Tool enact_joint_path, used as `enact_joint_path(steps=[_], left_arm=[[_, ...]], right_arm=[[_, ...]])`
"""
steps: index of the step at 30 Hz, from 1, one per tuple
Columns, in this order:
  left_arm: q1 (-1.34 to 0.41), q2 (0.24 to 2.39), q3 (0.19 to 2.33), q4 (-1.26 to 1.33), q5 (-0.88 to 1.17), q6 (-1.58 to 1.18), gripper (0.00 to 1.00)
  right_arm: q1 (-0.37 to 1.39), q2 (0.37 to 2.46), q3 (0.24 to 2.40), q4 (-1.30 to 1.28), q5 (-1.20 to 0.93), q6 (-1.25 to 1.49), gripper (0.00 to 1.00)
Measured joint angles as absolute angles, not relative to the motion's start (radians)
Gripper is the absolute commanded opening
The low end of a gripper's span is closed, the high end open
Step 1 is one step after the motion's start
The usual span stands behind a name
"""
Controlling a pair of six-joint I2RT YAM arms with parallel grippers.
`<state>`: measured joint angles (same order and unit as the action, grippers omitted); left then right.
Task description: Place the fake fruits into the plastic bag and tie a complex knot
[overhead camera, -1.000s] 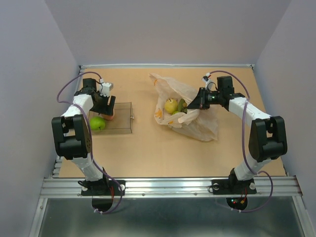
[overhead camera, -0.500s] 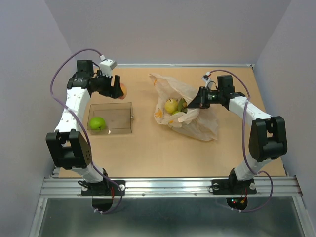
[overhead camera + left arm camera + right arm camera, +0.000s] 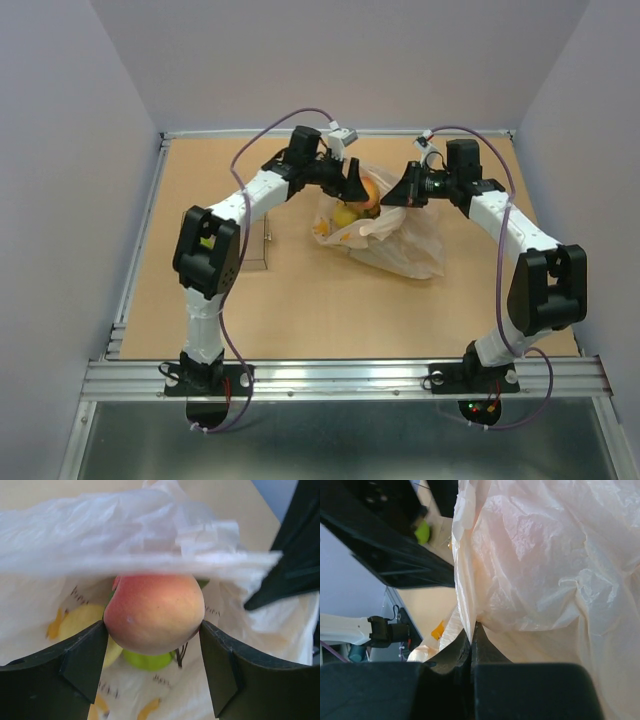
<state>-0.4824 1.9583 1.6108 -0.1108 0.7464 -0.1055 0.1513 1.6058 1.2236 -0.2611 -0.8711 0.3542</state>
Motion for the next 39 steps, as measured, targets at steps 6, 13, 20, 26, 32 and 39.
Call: enact_joint_path(steps=[6, 13, 20, 26, 32, 39], left_arm=[[-0.572, 2.145, 1.757, 0.000, 0.704, -0.230, 0.99], [-0.540, 2.053, 1.710, -0.081, 0.691, -0.146, 0.99], [-0.361, 1.649, 1.479, -0.318, 0.644, 0.069, 0.99], [-0.047, 1.472, 1.464, -0.599, 0.548, 0.389, 0.98], [0.093, 1.367, 1.242, -0.757, 0.357, 0.590, 0.94], [0.120, 1.379, 1.166, -0.752, 0.184, 0.633, 0.90]], right_arm=[[0.143, 1.603, 1.224, -0.262, -0.875, 0.363, 0.00], [0.123, 1.597, 1.223, -0.262, -0.876, 0.363, 0.00], [0.123, 1.597, 1.220, -0.262, -0.876, 0.351, 0.00], [0.123, 1.598, 1.180, -0.263, -0.875, 0.328, 0.00], [0.123, 1.598, 1.176, -0.268, -0.875, 0.315, 0.00], [0.123, 1.598, 1.175, -0.268, -0.875, 0.310, 0.00]])
